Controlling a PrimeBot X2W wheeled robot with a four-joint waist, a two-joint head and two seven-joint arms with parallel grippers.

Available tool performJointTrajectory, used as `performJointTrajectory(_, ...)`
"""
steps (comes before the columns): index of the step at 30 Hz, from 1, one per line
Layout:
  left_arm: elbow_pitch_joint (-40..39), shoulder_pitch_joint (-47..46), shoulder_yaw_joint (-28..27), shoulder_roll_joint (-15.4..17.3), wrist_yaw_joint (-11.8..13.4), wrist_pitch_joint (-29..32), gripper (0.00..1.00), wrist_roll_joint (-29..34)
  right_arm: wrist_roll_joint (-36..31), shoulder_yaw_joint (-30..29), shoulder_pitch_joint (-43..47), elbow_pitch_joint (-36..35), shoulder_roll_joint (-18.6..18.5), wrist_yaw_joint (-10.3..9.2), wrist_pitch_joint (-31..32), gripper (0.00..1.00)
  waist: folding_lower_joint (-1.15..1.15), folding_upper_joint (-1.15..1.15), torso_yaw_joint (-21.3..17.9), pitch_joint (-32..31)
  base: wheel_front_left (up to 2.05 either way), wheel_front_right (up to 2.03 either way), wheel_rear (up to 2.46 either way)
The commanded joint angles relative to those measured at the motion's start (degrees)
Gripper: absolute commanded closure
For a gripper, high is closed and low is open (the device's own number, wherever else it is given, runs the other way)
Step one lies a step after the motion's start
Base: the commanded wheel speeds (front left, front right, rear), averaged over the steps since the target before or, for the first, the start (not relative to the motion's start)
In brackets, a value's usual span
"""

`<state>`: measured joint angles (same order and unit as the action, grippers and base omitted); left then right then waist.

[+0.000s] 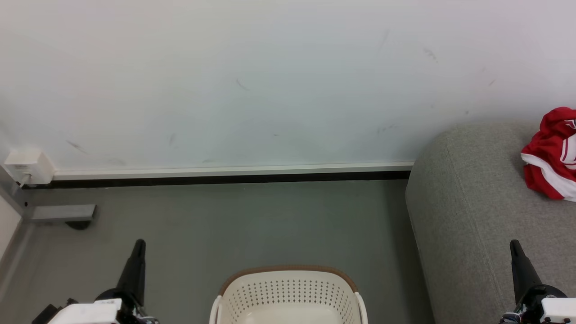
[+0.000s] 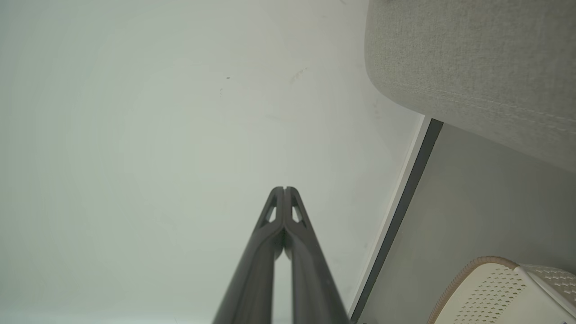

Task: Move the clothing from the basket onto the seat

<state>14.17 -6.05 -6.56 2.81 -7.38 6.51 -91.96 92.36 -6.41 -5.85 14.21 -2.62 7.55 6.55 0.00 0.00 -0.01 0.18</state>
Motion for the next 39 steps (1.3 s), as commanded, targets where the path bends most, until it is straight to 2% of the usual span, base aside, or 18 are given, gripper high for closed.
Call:
performJointTrajectory(1,-0.2,-0.4,-0.2,0.1,-0.3,0.3,1.00,-0.8,0.1,-0.2,-0.8,-0.3,-0.5,-0.13,0.2,1.00,0.00,0.00,0.0,0.0,0.00,0.00,0.00)
performJointTrajectory(39,-0.2,-0.4,-0.1,0.1,-0.3,0.3,1.00,-0.8,0.1,-0.2,-0.8,-0.3,-0.5,-0.12,0.2,1.00,0.00,0.00,0.0,0.0,0.00,0.00,0.00)
